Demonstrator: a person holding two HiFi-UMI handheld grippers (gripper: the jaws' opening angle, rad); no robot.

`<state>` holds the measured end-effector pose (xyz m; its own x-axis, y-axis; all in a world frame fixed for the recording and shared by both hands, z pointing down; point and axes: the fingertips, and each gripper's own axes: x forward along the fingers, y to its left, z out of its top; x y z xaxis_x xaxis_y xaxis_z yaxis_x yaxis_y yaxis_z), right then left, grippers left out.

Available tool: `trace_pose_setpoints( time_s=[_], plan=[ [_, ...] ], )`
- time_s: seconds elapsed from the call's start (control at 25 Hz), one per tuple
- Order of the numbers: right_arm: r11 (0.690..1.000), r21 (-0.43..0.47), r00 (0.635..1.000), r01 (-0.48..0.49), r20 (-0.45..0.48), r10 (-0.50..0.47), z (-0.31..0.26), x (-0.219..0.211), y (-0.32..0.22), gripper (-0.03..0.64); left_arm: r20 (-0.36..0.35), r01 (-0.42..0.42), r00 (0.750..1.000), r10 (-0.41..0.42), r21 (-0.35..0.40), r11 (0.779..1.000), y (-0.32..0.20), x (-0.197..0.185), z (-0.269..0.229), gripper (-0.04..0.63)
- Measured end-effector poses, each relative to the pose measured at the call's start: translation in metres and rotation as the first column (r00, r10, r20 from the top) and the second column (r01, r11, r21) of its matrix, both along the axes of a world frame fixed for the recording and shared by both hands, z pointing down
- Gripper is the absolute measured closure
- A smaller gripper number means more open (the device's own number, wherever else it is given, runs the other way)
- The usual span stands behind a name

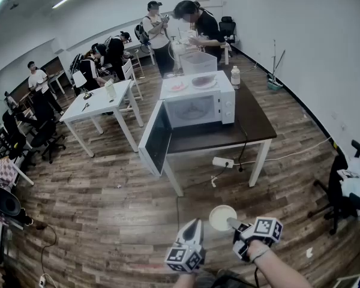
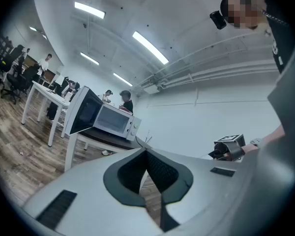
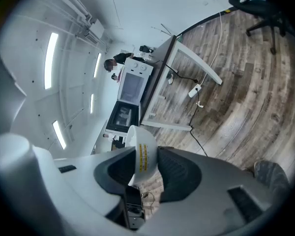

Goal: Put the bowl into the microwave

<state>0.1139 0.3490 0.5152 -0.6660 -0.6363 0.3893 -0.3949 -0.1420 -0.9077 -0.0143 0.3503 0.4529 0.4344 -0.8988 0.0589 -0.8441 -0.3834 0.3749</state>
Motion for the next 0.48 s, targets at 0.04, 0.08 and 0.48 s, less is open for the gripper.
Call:
trace_pose_setpoints(
  time_s=[0.04,0.08,0.48],
  plan=[
    [1.000,0.000,1.000,-0.001,0.003,0.001,0.000,0.001,0.002,0.488,0.002,0.002,1.000,-0.002,0.001,1.000,0.003,0.001,0.001,0.595],
    [1.000,0.001,1.000,-0.002,0.005,0.002,0.000,0.003,0.004,0.488,0.004,0.005,1.000,-0.005,0.003,1.000,0.005,0.002,0.001,0.595],
    [1.000,0.012,1.000,0.005,-0.008,-0.005,-0.007,0.011,-0.002,0.488,0.025,-0.001,1.000,0.000,0.027,1.000,-0.004,0.020,-0.004,0.595]
  ],
)
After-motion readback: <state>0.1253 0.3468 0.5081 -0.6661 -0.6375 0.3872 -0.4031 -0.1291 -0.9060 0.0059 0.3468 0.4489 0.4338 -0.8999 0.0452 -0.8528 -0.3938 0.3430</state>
